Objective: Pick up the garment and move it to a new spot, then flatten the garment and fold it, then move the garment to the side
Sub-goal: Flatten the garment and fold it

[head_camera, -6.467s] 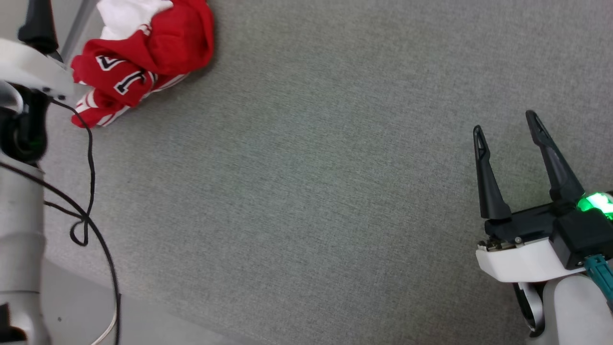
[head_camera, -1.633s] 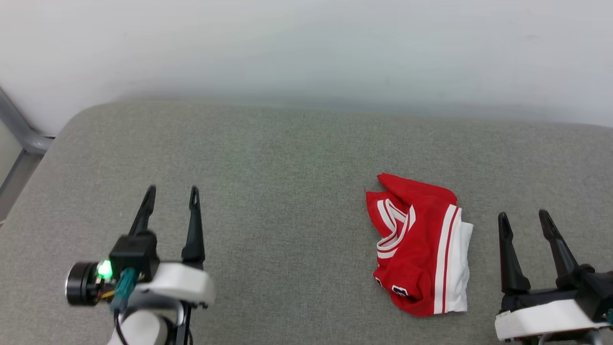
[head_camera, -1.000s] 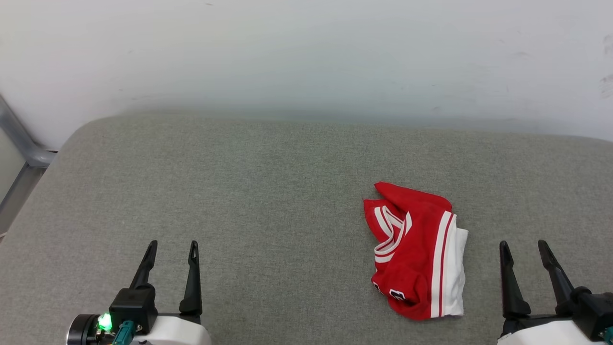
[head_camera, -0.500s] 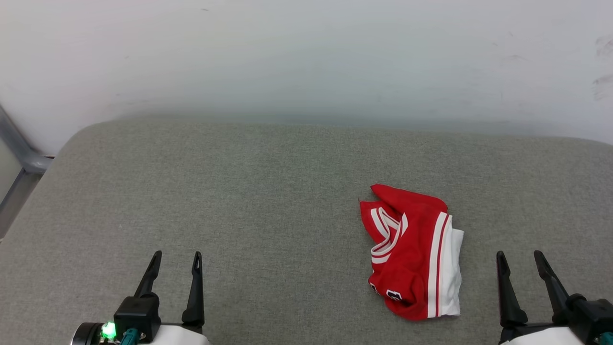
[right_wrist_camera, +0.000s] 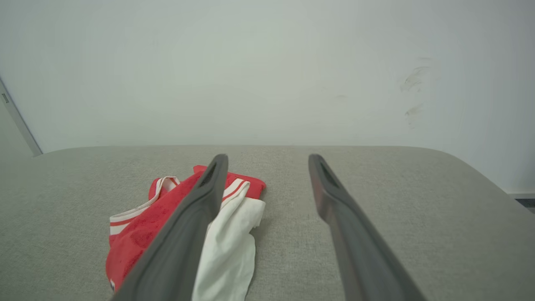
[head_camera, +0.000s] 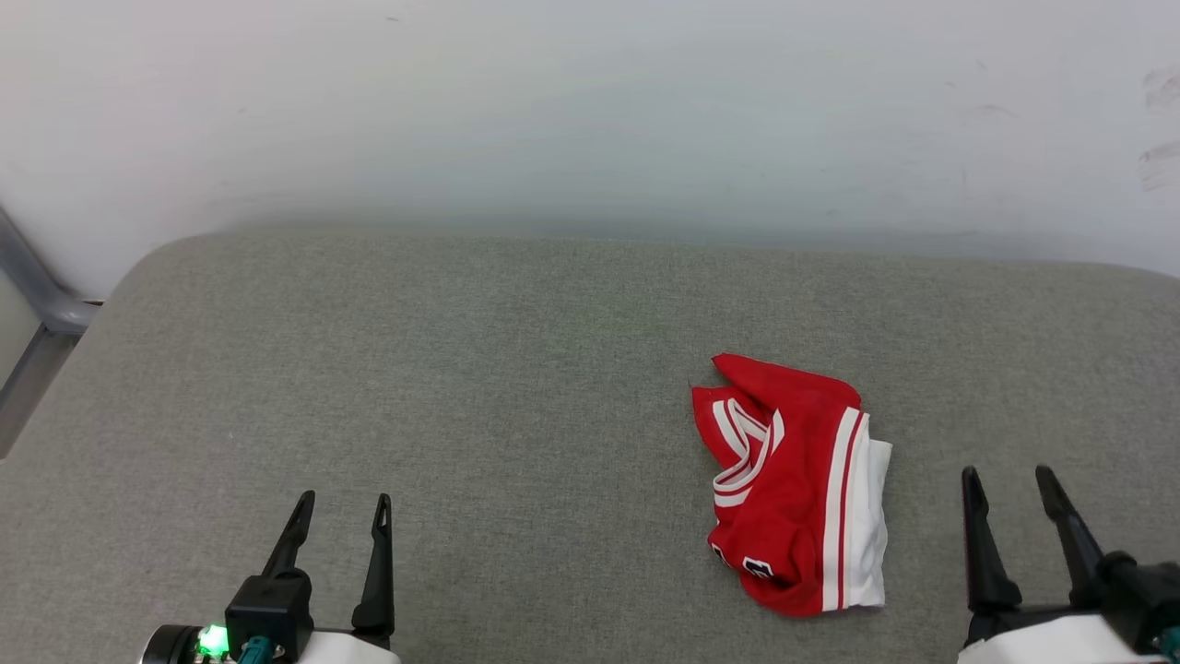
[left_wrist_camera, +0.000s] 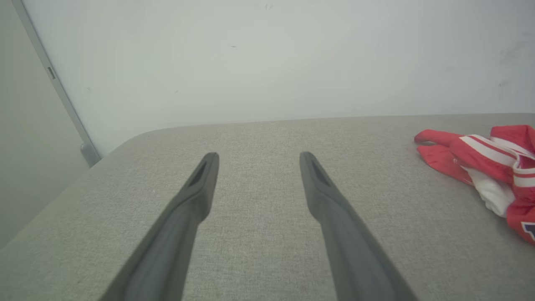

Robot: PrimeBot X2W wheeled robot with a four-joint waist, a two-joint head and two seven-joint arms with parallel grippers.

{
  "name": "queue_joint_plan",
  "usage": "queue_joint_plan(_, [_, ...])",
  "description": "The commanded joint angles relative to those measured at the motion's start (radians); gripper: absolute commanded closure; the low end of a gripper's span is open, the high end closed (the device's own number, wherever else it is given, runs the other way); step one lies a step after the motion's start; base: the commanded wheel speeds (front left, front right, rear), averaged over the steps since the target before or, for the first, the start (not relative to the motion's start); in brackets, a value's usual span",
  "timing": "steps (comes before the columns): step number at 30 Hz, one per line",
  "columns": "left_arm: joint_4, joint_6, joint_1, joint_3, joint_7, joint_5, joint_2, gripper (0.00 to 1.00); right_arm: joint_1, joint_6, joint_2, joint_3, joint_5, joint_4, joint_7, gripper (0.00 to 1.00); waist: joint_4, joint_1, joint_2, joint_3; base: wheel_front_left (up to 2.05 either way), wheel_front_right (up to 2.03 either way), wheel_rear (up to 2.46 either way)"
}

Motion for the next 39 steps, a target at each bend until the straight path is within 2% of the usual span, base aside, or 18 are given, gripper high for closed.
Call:
queue_joint_plan(1, [0.001, -0.004, -0.004, 0.0, -0.003, 0.004, -0.006, 0.0, -0.02, -0.001, 0.002, 0.0, -0.009, -0.009, -0.002, 0.0, 0.0, 0.0, -0.0001, 0.001, 0.0, 0.0, 0.0])
queue_joint_plan(10, [0.003, -0.016, -0.023, 0.004, -0.003, 0.018, -0.016, 0.0, -0.179, -0.001, -0.005, -0.012, -0.127, -0.105, -0.002, 0.0, 0.01, 0.0, -0.0001, 0.021, 0.0, 0.0, 0.0])
queue_joint_plan(14, [0.003, -0.021, -0.033, 0.007, -0.003, 0.018, -0.019, 0.0, -0.273, -0.001, -0.062, 0.019, -0.15, -0.075, -0.002, 0.0, 0.016, 0.0, -0.0001, 0.03, 0.0, 0.0, 0.0])
queue_joint_plan(18, [0.002, -0.023, -0.034, 0.009, -0.003, 0.019, -0.023, 0.0, -0.354, -0.001, -0.133, 0.074, -0.117, 0.024, 0.044, 0.0, 0.022, 0.0, -0.0001, 0.037, 0.0, 0.0, 0.0])
queue_joint_plan(23, [-0.006, -0.023, -0.04, 0.016, -0.003, 0.018, -0.029, 0.0, -0.424, -0.001, -0.229, 0.187, -0.007, 0.103, 0.267, 0.0, 0.027, 0.0, -0.0001, 0.056, 0.0, 0.0, 0.0])
queue_joint_plan(32, [-0.01, -0.033, -0.072, 0.022, -0.003, 0.021, -0.038, 0.0, -0.461, -0.001, -0.408, 0.405, 0.227, 0.136, 0.721, 0.0, 0.044, 0.0, -0.0001, 0.107, 0.0, 0.0, 0.0])
queue_joint_plan(35, [-0.012, -0.039, -0.089, 0.021, -0.003, 0.02, -0.041, 0.0, -0.468, -0.001, -0.447, 0.454, 0.293, 0.129, 0.834, 0.0, 0.056, 0.0, -0.0001, 0.131, 0.0, 0.0, 0.0])
queue_joint_plan(39, [-0.014, -0.042, -0.112, 0.013, -0.003, 0.016, -0.046, 0.0, -0.484, -0.001, -0.483, 0.502, 0.337, 0.131, 0.924, 0.0, 0.079, 0.0, -0.0001, 0.169, 0.0, 0.0, 0.0])
